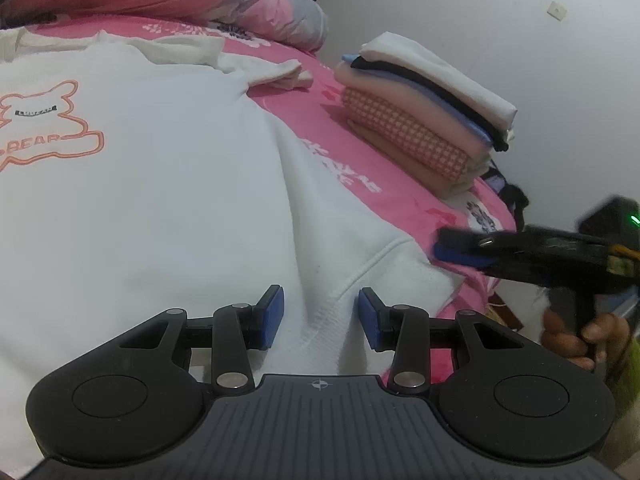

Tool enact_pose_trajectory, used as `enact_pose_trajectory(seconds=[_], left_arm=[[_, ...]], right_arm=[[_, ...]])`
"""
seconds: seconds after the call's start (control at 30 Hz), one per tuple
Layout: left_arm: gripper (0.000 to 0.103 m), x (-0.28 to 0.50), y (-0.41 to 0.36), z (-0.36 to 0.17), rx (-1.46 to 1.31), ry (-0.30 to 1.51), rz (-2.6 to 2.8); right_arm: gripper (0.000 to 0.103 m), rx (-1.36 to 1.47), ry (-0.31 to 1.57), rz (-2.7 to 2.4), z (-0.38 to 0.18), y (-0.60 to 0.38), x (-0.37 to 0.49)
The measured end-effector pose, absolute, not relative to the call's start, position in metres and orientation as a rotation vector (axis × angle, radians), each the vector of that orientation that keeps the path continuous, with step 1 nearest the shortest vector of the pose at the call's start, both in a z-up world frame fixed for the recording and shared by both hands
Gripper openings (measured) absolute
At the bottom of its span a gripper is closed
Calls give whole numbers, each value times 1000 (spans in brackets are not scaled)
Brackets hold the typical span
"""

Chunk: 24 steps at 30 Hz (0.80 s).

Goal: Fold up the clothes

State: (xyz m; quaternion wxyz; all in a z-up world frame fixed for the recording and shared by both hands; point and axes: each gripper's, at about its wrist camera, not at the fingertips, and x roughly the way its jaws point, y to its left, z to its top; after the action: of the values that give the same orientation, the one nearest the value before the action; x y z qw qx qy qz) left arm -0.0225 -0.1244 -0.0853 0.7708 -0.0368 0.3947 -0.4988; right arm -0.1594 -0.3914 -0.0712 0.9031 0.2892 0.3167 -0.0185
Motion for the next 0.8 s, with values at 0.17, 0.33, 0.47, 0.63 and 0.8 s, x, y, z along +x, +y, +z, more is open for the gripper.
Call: enact_pose_trajectory(seconds=[0.17,0.33,0.47,0.63,0.8], left_arm=[[41,-22,-125,-86,-78,859,-1092],[41,-19,-121,-86,-70,862,-1081],[41,-12,-115,-79,-86,853,-1053],[41,4,-136,-61,-83,781,-1107],[38,14,-166,-86,11,862,-1065]], right_arm=[[6,644,649,-3,-67,-398,-162],[5,686,654,-66,-74,-400,-174],[5,688,651,-90,-75,-397,-175],[5,688,650,-117,-77,-396,-176],[5,699,664,-130,-80,-400,-181]])
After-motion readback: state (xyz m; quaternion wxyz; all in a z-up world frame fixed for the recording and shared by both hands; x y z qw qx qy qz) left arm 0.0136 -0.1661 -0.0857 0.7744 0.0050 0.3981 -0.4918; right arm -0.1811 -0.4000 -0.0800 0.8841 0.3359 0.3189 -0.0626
